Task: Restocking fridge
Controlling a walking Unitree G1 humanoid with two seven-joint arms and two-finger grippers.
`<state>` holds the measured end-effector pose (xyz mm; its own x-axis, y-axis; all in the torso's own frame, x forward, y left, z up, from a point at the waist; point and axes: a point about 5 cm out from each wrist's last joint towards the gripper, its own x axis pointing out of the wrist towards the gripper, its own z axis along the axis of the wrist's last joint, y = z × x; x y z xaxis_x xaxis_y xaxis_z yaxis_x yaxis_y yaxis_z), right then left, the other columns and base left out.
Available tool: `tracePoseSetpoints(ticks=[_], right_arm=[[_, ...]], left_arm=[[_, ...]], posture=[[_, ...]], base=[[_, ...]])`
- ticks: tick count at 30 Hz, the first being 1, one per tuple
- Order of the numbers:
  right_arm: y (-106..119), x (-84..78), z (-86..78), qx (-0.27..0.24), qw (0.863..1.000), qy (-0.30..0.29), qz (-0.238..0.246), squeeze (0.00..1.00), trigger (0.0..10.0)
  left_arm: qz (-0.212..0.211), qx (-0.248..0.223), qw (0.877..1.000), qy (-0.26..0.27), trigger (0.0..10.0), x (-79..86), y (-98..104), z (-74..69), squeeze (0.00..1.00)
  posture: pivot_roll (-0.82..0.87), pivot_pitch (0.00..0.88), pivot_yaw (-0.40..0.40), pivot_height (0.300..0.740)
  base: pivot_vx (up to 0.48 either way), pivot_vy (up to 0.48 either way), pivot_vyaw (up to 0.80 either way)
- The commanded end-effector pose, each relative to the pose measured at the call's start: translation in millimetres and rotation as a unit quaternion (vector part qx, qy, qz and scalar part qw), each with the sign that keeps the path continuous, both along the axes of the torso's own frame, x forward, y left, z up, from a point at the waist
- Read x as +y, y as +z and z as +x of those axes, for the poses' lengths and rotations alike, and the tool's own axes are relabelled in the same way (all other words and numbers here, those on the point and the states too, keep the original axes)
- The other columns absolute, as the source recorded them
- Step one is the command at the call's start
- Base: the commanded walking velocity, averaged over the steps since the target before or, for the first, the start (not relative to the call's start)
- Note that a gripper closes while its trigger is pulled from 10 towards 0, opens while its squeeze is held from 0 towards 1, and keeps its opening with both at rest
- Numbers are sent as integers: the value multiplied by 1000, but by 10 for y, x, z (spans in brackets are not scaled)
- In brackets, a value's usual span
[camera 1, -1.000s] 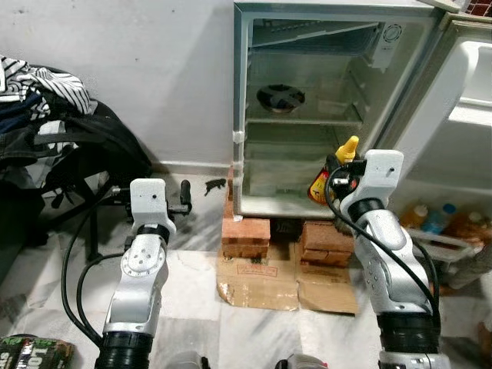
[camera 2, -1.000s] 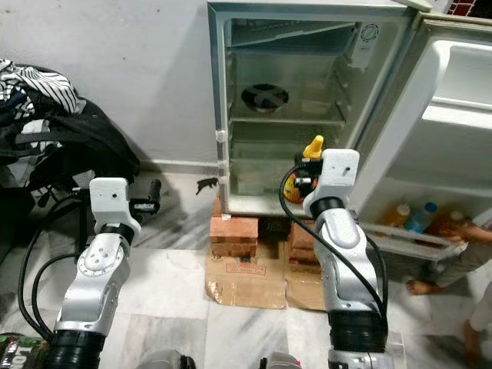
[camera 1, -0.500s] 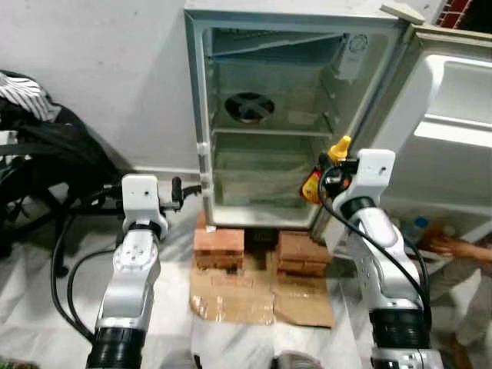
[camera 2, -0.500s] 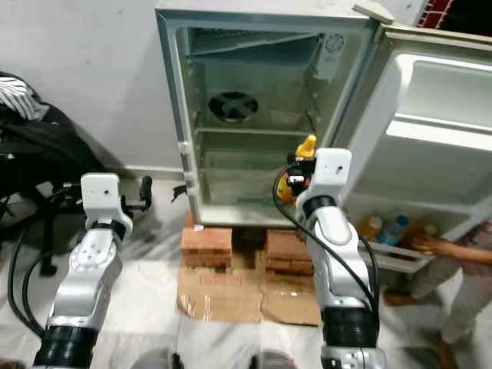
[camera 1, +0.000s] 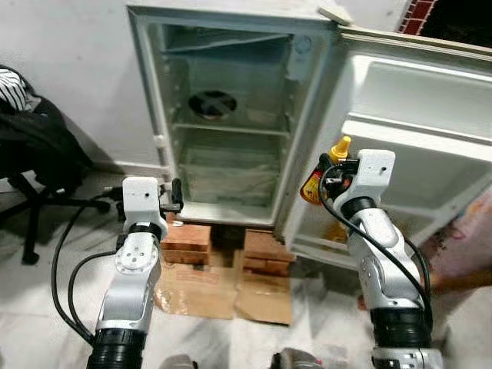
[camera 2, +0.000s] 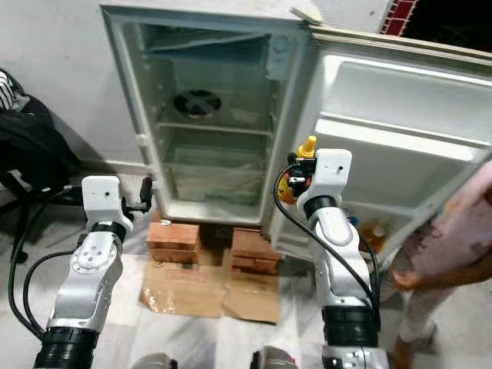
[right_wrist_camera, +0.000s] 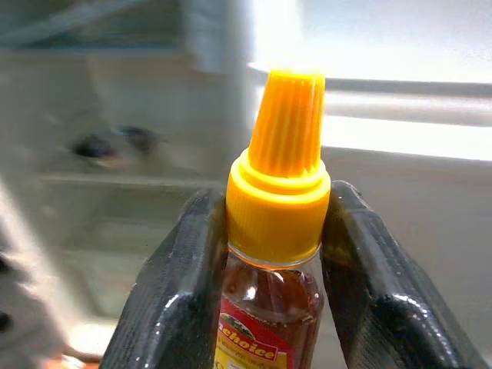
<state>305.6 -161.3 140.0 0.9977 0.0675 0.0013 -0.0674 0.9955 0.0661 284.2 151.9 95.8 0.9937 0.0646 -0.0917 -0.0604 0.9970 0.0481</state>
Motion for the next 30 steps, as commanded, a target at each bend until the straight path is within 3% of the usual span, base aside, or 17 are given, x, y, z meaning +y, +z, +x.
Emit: tracePoseSetpoints(ticks=[1, 13, 15, 22, 30], right_arm=[[65, -36, 14, -13, 1000, -4, 0, 0, 10000], [61, -5, 13, -12, 1000, 5, 6, 0, 10000], [45, 17, 12, -7, 1000, 15, 10, 0, 10000], [-5, 172, -2, 8, 997, 67, 21, 0, 10000], [71, 139, 22, -16, 998, 56, 12, 0, 10000]], left_arm=[[-2, -16, 1000, -2, 10000, -39, 66, 25, 0], [-6, -18, 999, 38, 10000, 45, 67, 36, 0], [-28, -10, 998, 51, 10000, 80, 51, 48, 0], [-18, -9, 999, 49, 10000, 93, 49, 58, 0], [-18, -5, 998, 53, 10000, 122, 37, 45, 0]], posture=[[-6, 0, -17, 740], [-4, 0, -17, 740], [-4, 0, -17, 740], [-1, 0, -16, 740], [3, 0, -16, 740]], base=[[0, 0, 0], [0, 0, 0], [0, 0, 0], [0, 0, 0], [0, 0, 227]])
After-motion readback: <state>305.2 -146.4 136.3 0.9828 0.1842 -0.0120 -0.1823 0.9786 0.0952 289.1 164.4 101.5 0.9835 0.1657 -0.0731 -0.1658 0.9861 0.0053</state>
